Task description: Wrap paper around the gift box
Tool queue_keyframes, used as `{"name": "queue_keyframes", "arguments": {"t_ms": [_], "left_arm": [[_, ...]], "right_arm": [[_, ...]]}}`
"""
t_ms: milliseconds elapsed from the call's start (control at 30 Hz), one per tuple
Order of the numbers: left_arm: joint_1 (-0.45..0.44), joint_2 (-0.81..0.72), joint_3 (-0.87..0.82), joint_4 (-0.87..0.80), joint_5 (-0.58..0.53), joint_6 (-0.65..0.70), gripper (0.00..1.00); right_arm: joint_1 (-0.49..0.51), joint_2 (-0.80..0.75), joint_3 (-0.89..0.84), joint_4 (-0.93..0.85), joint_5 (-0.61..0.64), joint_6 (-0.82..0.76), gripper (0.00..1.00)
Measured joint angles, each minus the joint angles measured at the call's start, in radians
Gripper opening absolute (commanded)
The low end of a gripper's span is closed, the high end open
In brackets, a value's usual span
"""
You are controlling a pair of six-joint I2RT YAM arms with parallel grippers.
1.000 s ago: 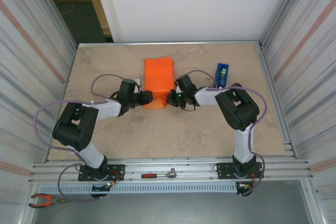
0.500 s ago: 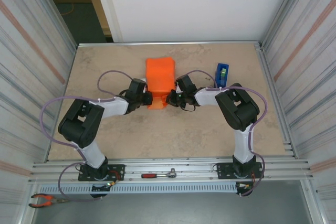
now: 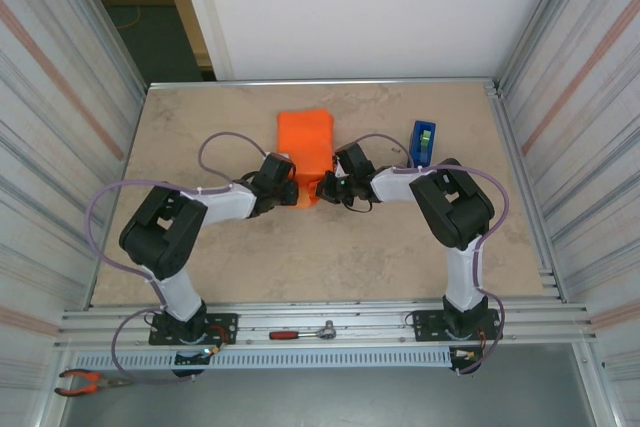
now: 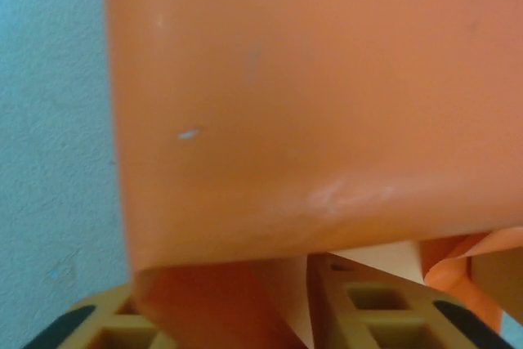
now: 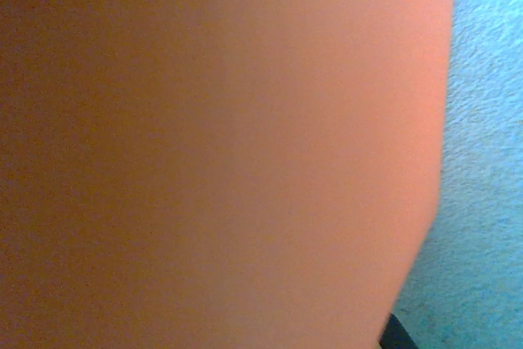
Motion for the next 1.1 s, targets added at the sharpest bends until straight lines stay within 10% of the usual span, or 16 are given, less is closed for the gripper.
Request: {"name": "queue_keyframes", "arguments": {"t_ms": [67,133,300,367,433,667,867,1100], "left_arm": [[-0.002,0.007,0.006,-0.012,-0.003,-0.004,0.00],[-0.001,0.008,0.007,-0.023,-0.009,-0.006,0.00],[-0.005,0.008,0.016,-0.047,-0.016,-0.015,0.32],[-0.007,0.008,0.017,-0.064,-0.018,-0.018,0.00],[-0.006,0.008,0.018,-0.071,-0.015,-0.021,0.00],[-0.006,-0.034,0.019,-0.084,0.002,-0.028,0.40],[0.034,-0.236,-0.028,-0.075,0.032,-0.051,0.49],[0.209,-0.288,-0.121,-0.037,0.122,-0.127,0.05]], "right_arm": [[0.001,0.000,0.000,0.000,0.002,0.000,0.00],[0.001,0.000,0.000,0.000,0.002,0.000,0.00],[0.002,0.000,0.000,0.001,0.003,0.000,0.00],[0.002,0.000,0.000,0.001,0.003,0.000,0.00],[0.002,0.000,0.000,0.002,0.003,0.000,0.00],[0.003,0.000,-0.001,0.003,0.003,0.000,0.00],[0.002,0.000,-0.001,0.003,0.003,0.000,0.00],[0.002,0.000,-0.001,0.003,0.003,0.000,0.00]]}}
